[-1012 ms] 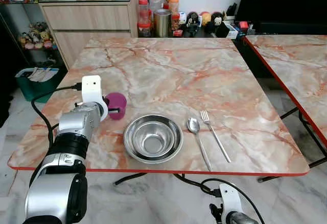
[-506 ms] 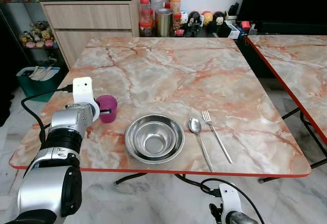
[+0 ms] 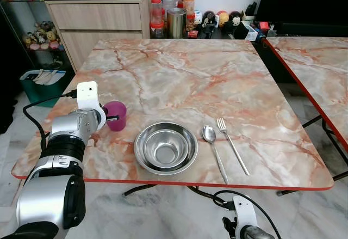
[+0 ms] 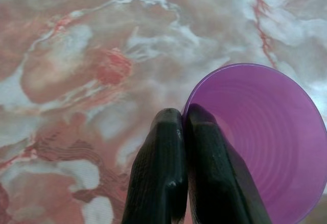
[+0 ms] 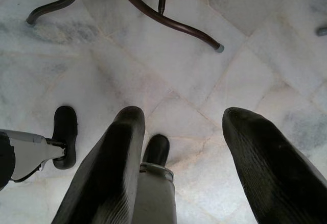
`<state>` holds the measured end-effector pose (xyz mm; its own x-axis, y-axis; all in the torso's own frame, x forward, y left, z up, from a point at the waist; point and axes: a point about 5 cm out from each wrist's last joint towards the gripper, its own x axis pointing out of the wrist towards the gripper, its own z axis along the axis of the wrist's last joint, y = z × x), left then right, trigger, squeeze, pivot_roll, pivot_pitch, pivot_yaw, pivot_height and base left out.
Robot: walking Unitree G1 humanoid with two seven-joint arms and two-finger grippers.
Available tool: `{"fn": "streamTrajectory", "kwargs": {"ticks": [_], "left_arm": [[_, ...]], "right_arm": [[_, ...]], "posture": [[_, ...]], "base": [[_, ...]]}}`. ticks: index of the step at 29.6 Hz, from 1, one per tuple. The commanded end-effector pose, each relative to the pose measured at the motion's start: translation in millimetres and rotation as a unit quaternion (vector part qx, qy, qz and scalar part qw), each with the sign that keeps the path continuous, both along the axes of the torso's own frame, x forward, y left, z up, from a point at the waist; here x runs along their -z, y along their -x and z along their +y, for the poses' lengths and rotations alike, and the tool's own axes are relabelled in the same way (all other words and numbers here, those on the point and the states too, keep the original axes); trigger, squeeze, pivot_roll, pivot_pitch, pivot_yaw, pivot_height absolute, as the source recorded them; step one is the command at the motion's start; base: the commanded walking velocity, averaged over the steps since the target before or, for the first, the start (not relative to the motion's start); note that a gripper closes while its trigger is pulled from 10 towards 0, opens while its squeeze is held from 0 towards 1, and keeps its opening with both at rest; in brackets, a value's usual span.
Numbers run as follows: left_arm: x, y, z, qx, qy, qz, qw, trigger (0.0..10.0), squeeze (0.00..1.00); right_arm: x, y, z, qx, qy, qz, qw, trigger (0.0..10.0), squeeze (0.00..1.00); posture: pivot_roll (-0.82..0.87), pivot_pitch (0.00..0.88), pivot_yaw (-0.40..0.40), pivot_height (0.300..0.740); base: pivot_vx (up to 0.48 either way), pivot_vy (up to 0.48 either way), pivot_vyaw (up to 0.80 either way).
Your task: Setting the table
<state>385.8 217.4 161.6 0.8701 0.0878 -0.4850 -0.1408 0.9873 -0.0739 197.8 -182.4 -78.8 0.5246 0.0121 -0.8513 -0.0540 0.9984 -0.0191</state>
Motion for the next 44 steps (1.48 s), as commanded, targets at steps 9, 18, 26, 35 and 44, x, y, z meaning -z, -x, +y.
{"fn": "streamTrajectory", "kwargs": {"ticks": [9,18,26,35,44], "left_arm": [[-8.0,-0.4,2.3,0.008,-0.001,-0.003,1.0,10.0,0.64],[-12.7,-2.2,0.3,0.019,0.001,-0.009,1.0,10.0,0.66],[-17.4,-3.6,0.4,0.016,0.003,-0.028,0.999,10.0,0.67],[-31.6,-6.1,5.0,0.003,-0.003,-0.05,0.999,10.0,0.62],[-70.3,-4.6,25.1,-0.049,-0.004,-0.153,0.987,10.0,0.0]], "right_arm": [[-0.4,-0.9,0.1,0.004,-0.001,0.003,1.0,10.0,0.0],[-0.3,-0.8,-0.3,0.004,0.0,0.004,1.0,10.0,0.0],[-0.3,-0.7,-0.2,0.004,0.0,0.004,1.0,10.0,0.0],[-0.5,-1.0,-0.8,0.003,0.001,0.005,1.0,10.0,0.0],[-0.5,-1.0,-0.8,0.004,0.0,0.004,1.0,10.0,0.0]], "posture": [[0.13,0.0,0.006,0.74],[0.13,0.0,0.005,0.74],[0.13,0.0,0.006,0.74],[0.13,0.0,0.004,0.74],[0.13,0.0,0.003,0.74]], "base": [[0.0,0.0,0.0],[0.0,0.0,0.0],[0.0,0.0,0.0],[0.0,0.0,0.0],[0.0,0.0,0.0]]}}
